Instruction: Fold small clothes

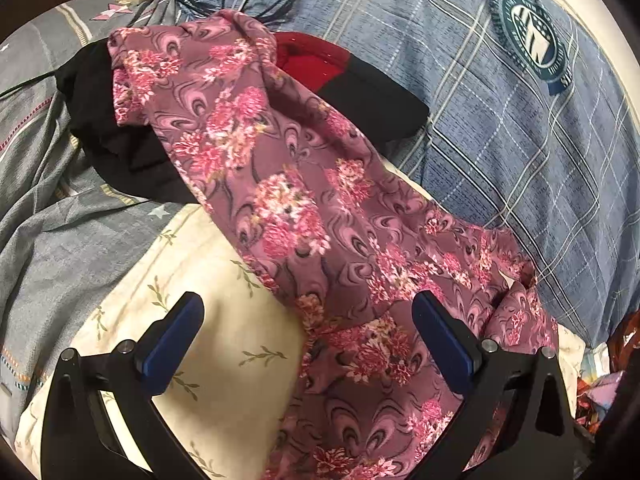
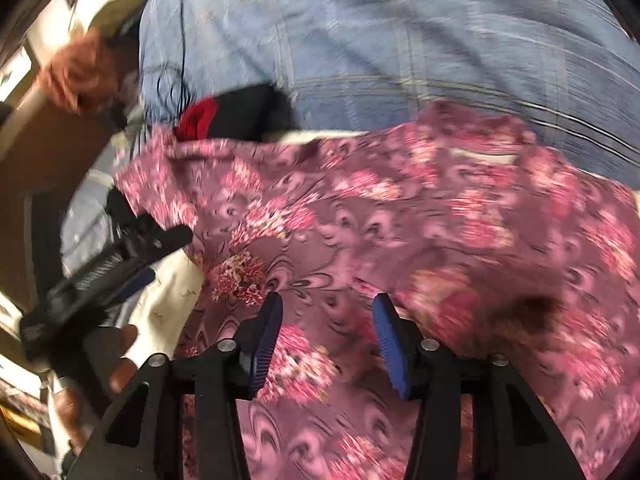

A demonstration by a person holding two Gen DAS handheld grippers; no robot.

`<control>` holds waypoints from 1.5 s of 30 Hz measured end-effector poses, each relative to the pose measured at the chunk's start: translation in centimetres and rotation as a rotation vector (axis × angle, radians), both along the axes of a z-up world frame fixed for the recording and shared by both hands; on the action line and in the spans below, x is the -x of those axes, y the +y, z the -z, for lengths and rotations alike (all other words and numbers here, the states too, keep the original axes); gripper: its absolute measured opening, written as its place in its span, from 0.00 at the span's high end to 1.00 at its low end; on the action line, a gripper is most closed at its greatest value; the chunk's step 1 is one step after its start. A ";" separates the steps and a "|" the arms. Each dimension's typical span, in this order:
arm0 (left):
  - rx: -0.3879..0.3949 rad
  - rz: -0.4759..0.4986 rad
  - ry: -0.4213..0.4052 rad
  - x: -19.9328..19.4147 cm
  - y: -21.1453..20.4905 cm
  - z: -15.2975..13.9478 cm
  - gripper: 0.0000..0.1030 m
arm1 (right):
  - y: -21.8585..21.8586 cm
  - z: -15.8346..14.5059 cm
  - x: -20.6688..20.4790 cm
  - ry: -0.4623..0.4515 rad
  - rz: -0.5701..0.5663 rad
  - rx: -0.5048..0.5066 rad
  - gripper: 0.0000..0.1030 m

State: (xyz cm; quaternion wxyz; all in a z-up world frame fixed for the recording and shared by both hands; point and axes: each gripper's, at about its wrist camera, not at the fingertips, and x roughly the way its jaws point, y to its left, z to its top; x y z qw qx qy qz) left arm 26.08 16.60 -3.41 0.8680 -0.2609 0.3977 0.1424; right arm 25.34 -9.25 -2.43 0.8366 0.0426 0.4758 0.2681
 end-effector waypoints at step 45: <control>0.279 0.306 0.092 -8.8 -8.6 2.4 0.00 | -25.9 6.9 1.4 0.129 0.732 -0.644 0.56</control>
